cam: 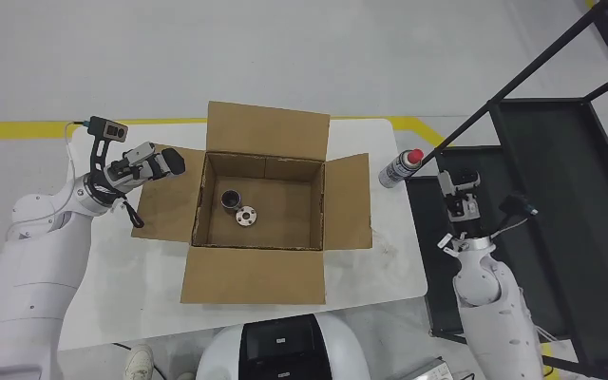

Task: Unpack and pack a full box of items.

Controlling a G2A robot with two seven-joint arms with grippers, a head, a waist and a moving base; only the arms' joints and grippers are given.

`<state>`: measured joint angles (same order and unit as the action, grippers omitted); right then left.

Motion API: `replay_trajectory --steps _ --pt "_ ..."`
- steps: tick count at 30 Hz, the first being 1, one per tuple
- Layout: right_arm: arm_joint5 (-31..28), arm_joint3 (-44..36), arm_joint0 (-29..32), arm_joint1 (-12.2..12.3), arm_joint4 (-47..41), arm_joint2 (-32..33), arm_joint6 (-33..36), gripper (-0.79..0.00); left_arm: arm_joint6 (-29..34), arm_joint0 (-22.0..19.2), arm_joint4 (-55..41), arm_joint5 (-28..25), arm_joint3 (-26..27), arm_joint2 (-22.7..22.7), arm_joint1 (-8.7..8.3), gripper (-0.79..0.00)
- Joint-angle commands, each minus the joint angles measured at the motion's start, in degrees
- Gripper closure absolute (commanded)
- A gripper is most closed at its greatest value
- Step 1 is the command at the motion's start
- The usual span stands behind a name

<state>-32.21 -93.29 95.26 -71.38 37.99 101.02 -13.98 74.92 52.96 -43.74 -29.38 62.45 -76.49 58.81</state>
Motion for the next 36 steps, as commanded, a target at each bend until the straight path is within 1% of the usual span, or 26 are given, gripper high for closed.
replay_trajectory --steps 1,5,9,14,15,17,19,24,27,30,36 --pt "2.20 -4.08 -0.26 0.05 1.05 -1.22 4.74 -0.785 0.00 0.00 0.00 0.00 0.00 0.00 0.00 -0.785" --pt "5.46 -10.58 -1.22 0.10 4.90 -4.96 12.62 -0.785 0.00 0.00 0.00 0.00 0.00 0.00 0.00 -0.785" --pt "9.41 -13.74 -4.05 0.04 9.14 -9.84 19.97 -0.785 0.00 0.00 0.00 0.00 0.00 0.00 0.00 -0.785" --pt "14.58 -13.36 -9.71 -0.18 10.99 -15.85 30.37 -0.785 0.00 0.00 0.00 0.00 0.00 0.00 0.00 -0.785" --pt "15.19 -13.19 -10.94 -0.25 10.96 -16.85 31.40 -0.785 0.00 0.00 0.00 0.00 0.00 0.00 0.00 -0.785" --pt "15.23 -12.56 -12.76 -0.34 11.54 -19.17 33.95 -0.785 0.00 0.00 0.00 0.00 0.00 0.00 0.00 -0.785" --pt "15.42 -12.24 -14.34 -0.39 13.96 -21.42 36.30 -0.785 0.00 0.00 0.00 0.00 0.00 0.00 0.00 -0.785" --pt "16.33 -12.56 -16.43 -0.61 18.30 -27.14 41.86 -0.785 0.00 0.00 0.00 0.00 0.00 0.00 0.00 -0.785" --pt "17.59 -11.47 -17.97 -0.88 16.25 -29.91 47.25 -0.785 0.00 0.00 0.00 0.00 0.00 0.00 0.00 -0.785" --pt "20.59 -9.20 -21.03 -1.37 9.37 -31.74 53.64 -0.785 0.00 0.00 0.00 0.00 0.00 0.00 0.00 -0.785" --pt "20.59 -9.20 -21.03 -1.37 9.37 -31.74 53.64 -0.785 0.00 0.00 0.00 0.00 0.00 0.00 0.00 -0.785"
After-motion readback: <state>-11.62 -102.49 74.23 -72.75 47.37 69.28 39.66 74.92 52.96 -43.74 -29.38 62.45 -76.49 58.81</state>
